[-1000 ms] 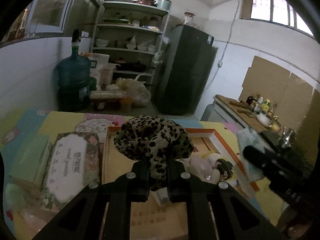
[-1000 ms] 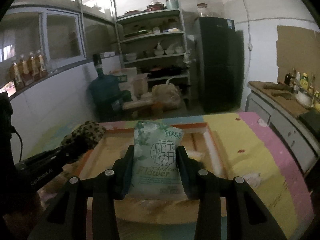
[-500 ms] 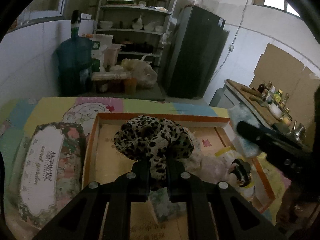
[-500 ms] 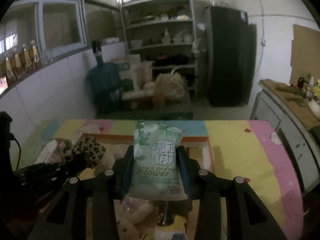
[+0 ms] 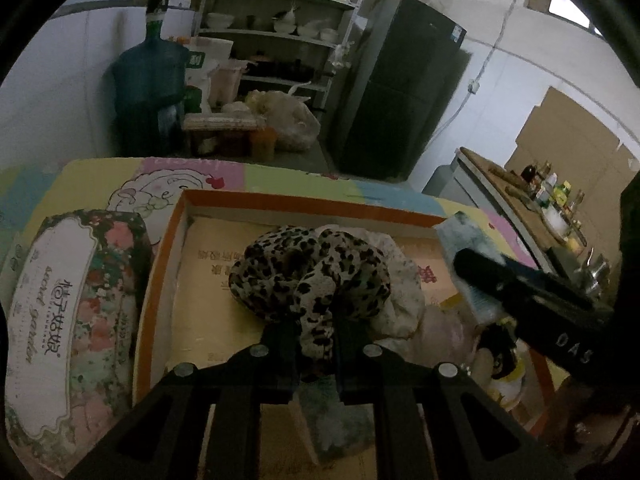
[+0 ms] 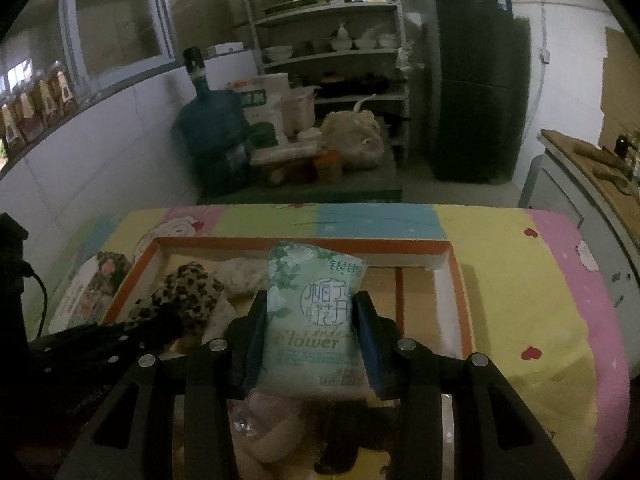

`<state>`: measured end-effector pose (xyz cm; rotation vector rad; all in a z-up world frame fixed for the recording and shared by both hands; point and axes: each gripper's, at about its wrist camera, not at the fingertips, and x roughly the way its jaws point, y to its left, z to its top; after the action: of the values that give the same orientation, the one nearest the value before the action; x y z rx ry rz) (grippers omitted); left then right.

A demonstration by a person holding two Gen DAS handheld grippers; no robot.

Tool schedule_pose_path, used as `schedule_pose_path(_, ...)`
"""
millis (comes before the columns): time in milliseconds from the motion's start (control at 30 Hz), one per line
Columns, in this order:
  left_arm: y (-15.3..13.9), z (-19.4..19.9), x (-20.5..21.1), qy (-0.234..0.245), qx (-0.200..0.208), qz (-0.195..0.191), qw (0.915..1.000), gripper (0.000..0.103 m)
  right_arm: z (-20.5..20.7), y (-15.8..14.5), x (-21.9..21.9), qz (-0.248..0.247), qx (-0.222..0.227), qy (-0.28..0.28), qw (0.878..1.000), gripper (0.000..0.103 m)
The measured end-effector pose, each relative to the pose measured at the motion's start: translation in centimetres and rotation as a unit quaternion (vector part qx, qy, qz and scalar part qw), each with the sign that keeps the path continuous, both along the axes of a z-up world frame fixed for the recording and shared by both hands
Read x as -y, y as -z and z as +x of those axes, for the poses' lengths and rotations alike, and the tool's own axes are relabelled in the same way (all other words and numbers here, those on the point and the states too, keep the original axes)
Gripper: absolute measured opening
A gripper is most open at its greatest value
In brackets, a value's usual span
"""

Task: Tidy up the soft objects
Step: 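Lower the leopard scrunchie into the tray with the left tool while the right tool releases the tissue pack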

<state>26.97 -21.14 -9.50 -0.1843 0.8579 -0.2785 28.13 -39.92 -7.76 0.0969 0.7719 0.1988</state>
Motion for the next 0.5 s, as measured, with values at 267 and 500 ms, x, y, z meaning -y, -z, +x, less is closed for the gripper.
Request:
schedule_pose_path(267, 0.0, 0.0, -0.6, -0.005, -0.01, -0.026, 0.9996, 0.053, 1.2, 1.3, -0.5, 0.02, -0.021, -0.015, 0.999, 0.049)
schedule_pose_path(500, -1.1, -1.6, 0.1, -0.003, 0.033, 0.007, 0.9994, 0.077, 0.4, 0.5, 0.9, 0.066, -0.006, -0.015, 0.998, 0.068)
